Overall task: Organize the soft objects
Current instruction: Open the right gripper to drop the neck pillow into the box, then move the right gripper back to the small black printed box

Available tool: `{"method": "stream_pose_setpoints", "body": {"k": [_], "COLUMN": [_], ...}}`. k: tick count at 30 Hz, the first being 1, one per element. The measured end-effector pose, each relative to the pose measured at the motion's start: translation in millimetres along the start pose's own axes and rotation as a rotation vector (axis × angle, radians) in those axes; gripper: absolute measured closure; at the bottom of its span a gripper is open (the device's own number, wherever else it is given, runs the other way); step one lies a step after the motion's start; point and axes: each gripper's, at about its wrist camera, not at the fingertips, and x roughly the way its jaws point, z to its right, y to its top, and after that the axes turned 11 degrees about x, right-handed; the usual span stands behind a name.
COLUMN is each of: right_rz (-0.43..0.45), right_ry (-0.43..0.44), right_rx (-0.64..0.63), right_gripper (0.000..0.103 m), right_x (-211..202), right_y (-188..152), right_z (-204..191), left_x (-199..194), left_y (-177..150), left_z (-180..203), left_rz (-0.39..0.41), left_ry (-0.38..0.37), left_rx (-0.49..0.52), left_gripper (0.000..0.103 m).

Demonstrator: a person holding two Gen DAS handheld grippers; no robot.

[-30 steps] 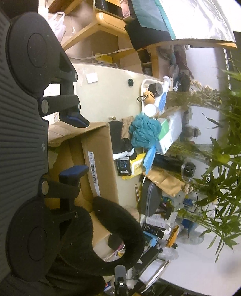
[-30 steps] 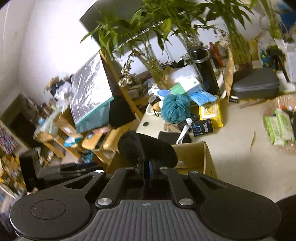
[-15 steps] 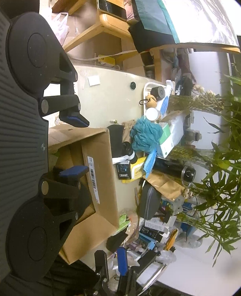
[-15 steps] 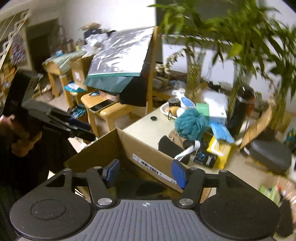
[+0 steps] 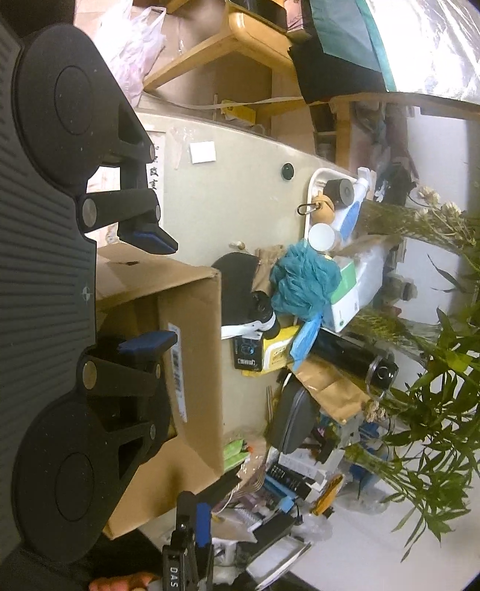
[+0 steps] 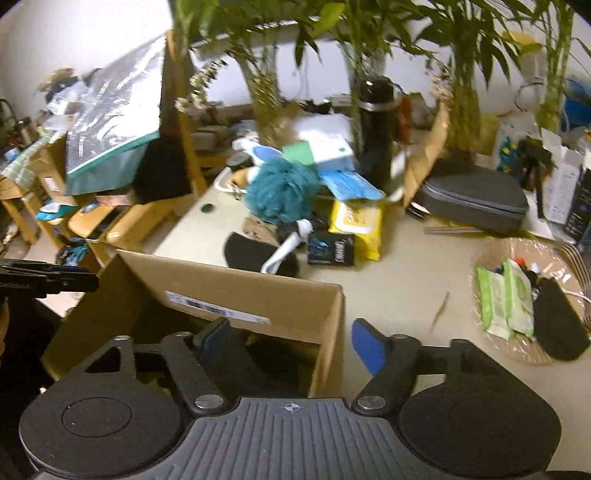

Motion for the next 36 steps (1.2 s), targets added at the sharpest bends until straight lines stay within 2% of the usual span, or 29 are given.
{"method": "stream_pose_setpoints", "body": {"k": [6,7,8,10,18,24,25,27,28,29,30,31,36], "right_rz": [-0.068,-0.088,-0.107,-0.103,-0.041,-0.057,-0.063,-0.069,-0.067,-0.057,-0.037,-0.021,0.015], "right_ry": [-0.084,-0.105,-0.116,-0.164,-0.154,-0.159,-0.161,-0.159,-0.156,-0.156,-0.156,-0.150,-0.112], "right_rx": [0.029,0.027,0.026,0.020,0.013,0.040,0.039,0.040,0.032,0.023,0.015,0.009,0.022], "right_gripper": [0.055,0.062,0.071,0.086,0.086,0.086,0.084,0.069,0.044,0.023,0.011,0.009,0.004], "right_x": [28,34,39,45,43,49,49,48,47,45,42,40,37], "right_y": [0,0,-1,-3,-2,2,3,4,4,4,5,5,12], "right_z": [5,5,5,4,3,8,7,6,5,3,2,1,5], "left_x": [23,29,33,36,38,46,47,47,47,47,46,44,34], "left_y": [2,1,1,1,8,14,14,15,15,16,18,18,27], "left_z": [7,8,8,9,10,6,4,1,0,-2,-3,-4,-6], "left_rz": [-0.083,-0.108,-0.124,-0.123,-0.083,-0.091,-0.091,-0.084,-0.084,-0.086,-0.086,-0.078,-0.022], "left_ry": [0.036,0.038,0.045,0.060,0.116,0.096,0.091,0.089,0.091,0.092,0.089,0.080,0.052], "left_rx": [0.069,0.085,0.093,0.117,0.147,0.137,0.135,0.128,0.117,0.105,0.091,0.077,0.048], "left_gripper": [0.062,0.073,0.079,0.079,0.083,0.082,0.081,0.077,0.068,0.054,0.049,0.046,0.045]}}
